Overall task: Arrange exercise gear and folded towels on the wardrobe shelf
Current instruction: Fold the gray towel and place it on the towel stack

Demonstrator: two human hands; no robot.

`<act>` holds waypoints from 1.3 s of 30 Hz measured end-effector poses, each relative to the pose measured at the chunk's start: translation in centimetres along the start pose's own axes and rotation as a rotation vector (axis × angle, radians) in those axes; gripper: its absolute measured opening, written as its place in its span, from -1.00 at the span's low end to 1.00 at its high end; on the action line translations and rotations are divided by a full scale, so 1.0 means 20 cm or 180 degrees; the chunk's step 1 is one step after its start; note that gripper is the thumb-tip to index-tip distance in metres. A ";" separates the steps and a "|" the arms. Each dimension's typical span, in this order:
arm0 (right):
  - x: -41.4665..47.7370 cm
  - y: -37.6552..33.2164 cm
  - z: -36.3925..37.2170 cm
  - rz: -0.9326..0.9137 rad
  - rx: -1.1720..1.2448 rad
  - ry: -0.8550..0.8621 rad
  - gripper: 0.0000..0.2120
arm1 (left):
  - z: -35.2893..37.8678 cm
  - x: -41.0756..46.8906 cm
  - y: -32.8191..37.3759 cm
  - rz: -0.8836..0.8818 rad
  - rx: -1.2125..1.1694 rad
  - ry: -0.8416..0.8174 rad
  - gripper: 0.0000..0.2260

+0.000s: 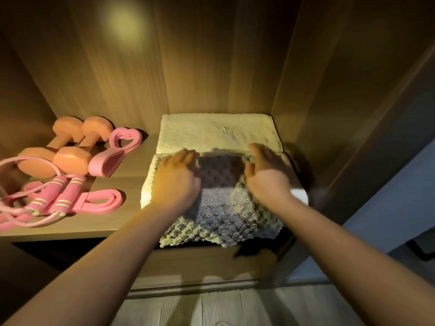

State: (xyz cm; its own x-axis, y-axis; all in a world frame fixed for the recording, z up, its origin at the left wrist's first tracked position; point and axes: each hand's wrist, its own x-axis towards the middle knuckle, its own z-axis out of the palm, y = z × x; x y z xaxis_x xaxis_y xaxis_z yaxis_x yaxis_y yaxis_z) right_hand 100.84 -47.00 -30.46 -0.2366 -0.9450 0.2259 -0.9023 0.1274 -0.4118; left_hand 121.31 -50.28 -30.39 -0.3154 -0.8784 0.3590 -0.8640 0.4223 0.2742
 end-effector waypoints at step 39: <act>-0.71 0.38 0.16 0.0886 0.1449 0.1093 -0.55 | 0.03 -0.64 -0.29 -0.1087 -0.0162 0.0196 -0.81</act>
State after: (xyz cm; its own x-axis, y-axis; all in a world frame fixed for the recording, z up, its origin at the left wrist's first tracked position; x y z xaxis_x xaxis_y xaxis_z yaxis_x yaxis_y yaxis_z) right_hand 98.58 -33.52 -39.61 -0.6106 -0.7348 0.2955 -0.5645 0.1421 -0.8131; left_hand 130.14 -41.63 -37.21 0.0141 -0.9565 0.2915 -0.8945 0.1182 0.4312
